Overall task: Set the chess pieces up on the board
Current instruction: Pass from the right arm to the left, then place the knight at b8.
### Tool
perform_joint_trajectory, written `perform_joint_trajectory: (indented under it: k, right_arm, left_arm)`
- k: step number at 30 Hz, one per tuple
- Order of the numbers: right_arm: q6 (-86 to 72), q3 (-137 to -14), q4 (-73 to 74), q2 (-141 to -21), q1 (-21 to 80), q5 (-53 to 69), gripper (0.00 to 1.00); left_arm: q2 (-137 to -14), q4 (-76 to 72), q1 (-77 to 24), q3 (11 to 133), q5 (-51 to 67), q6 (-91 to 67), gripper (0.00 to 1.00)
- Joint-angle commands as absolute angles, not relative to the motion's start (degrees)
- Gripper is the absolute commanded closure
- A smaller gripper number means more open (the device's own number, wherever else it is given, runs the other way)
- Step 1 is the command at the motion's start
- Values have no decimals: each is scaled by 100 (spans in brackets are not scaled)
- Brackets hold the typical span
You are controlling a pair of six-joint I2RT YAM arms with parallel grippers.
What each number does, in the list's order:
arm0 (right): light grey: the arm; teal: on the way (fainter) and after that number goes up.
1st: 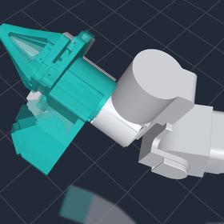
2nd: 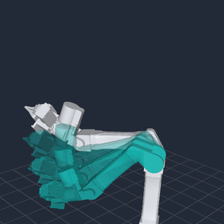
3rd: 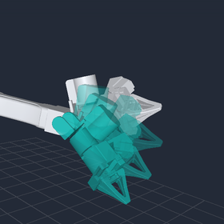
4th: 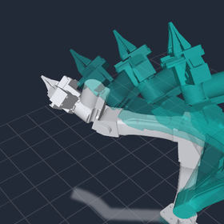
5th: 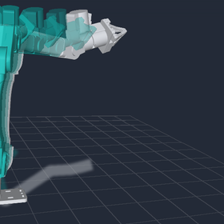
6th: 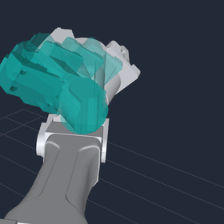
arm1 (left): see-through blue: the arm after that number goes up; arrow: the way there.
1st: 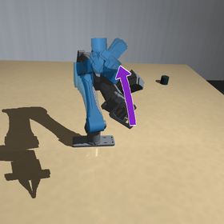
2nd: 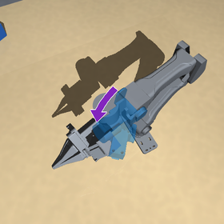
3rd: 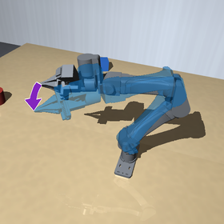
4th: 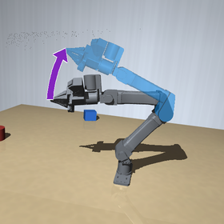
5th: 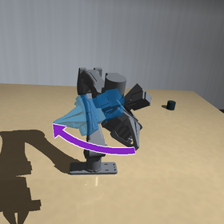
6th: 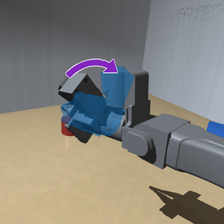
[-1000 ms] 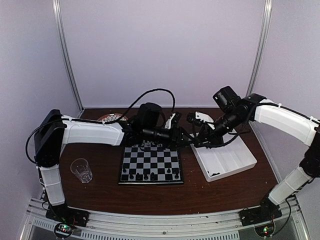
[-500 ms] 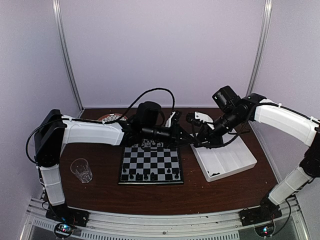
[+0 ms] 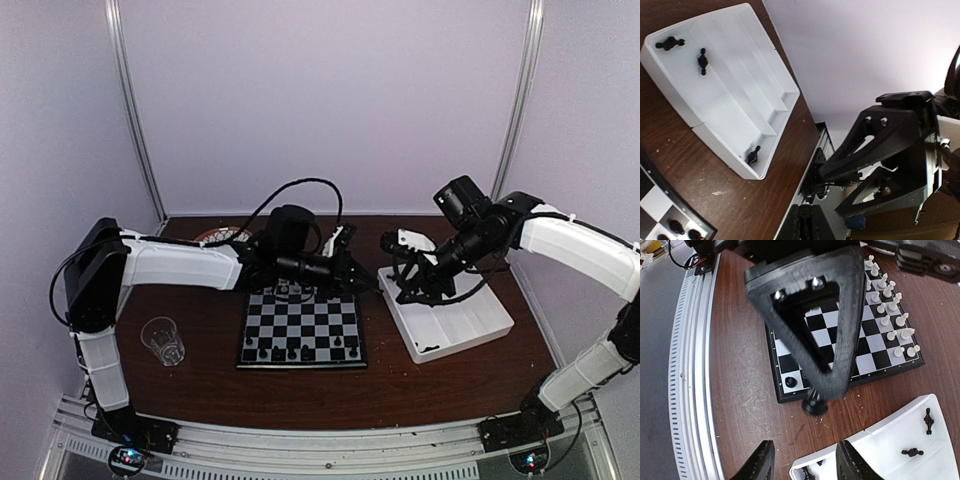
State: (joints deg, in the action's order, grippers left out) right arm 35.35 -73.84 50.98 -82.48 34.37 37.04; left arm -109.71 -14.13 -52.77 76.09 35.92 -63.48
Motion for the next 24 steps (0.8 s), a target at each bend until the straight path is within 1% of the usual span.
perform_joint_trajectory:
  k: [1, 7, 13, 19, 24]
  right_arm:
    - [3754, -7135, 5331, -7845, 3286, 3568, 54]
    - [3733, -6589, 5154, -7605, 2890, 3568, 54]
    - [3491, -6018, 4563, -7470, 2532, 3609, 53]
    - [3490, -5854, 4363, -7444, 2453, 3329, 53]
    - [3515, -5792, 4325, -7510, 2443, 3309, 53]
  left_arm:
    - [-10420, -335, -5149, 7642, 3541, -5213, 100]
    - [-10090, 1733, -5156, 8024, 3067, -3591, 100]
    - [-9966, 3318, -5321, 8395, 2361, -2210, 100]
    - [-9932, 3977, -5536, 8441, 1737, -1578, 100]
    - [-9959, 3800, -5799, 8180, 1092, -1445, 100]
